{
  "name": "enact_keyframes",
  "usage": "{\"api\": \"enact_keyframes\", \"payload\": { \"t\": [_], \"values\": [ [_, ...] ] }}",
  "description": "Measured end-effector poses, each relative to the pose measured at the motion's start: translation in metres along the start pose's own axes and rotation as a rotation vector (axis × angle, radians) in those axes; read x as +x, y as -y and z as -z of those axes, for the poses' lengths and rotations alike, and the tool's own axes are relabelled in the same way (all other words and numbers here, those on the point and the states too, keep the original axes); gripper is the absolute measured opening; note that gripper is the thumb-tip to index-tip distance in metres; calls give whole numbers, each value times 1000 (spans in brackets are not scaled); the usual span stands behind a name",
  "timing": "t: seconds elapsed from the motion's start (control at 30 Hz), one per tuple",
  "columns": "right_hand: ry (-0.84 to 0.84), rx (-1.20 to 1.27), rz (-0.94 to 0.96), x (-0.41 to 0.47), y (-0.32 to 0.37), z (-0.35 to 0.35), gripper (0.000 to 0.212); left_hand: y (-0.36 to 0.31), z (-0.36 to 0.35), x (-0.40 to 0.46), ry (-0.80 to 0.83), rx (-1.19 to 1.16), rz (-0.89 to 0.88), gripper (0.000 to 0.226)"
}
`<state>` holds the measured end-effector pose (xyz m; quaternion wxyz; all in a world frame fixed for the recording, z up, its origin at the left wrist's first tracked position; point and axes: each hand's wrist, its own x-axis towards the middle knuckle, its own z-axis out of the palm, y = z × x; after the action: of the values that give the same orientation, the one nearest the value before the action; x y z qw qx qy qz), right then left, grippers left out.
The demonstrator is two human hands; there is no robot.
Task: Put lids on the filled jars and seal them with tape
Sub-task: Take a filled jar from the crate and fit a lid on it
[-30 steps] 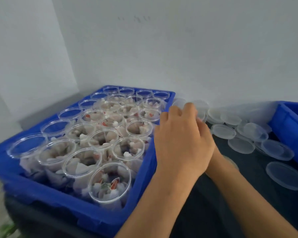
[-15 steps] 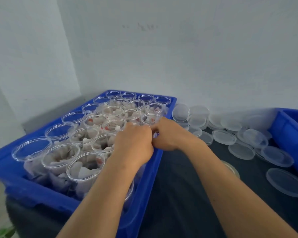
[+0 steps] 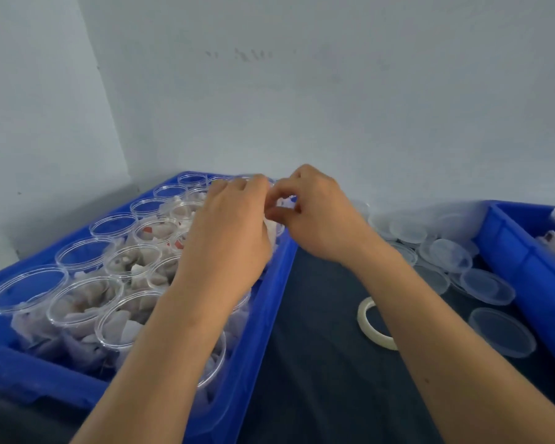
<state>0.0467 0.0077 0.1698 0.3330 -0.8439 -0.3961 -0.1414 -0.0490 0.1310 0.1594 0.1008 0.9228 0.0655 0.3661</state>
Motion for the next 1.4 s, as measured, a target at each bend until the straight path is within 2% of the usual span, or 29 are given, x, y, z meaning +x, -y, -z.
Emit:
{"api": "enact_keyframes", "payload": {
  "t": [0.17, 0.3, 0.47, 0.57, 0.67, 0.77, 0.9, 1.0, 1.07, 1.13, 1.23, 1.3, 1.4],
  "values": [
    [-177, 21, 21, -22, -12, 49, 10, -45, 2, 2, -157, -161, -60, 25],
    [-235, -25, -10, -52, -45, 62, 11, -81, -32, -10, -183, -315, -68, 31],
    [-208, -43, -171, -90, -99, 31, 12, -99, -103, -45, -56, -475, 7, 50],
    [-198, -78, -199, -107, -121, 1, 15, -92, -143, -55, 7, -555, 161, 70],
    [-231, -34, -226, -111, -137, -15, 18, -84, -171, -51, 57, -732, 316, 80],
    [-192, 36, -267, -106, -148, -18, 19, -80, -191, -47, 75, -794, 332, 85],
    [-155, 48, -231, -102, -153, -18, 17, -68, -206, -47, 71, -854, 358, 93],
    [-170, 65, -225, -102, -156, -23, 28, -62, -214, -49, 62, -889, 395, 100],
    [-191, 104, -236, -102, -160, -25, 41, -59, -218, -46, 78, -921, 389, 96],
    [-237, 172, -294, -98, -167, -21, 53, -57, -221, -39, 82, -940, 369, 89],
    [-299, 176, -420, -89, -186, -19, 55, -55, -227, -33, 87, -961, 379, 95],
    [-228, 41, -464, -85, -201, -21, 55, -52, -232, -35, 75, -970, 376, 92],
    [24, -302, -471, -78, -224, -29, 62, -51, -238, -39, 35, -984, 388, 86]
  ]
}}
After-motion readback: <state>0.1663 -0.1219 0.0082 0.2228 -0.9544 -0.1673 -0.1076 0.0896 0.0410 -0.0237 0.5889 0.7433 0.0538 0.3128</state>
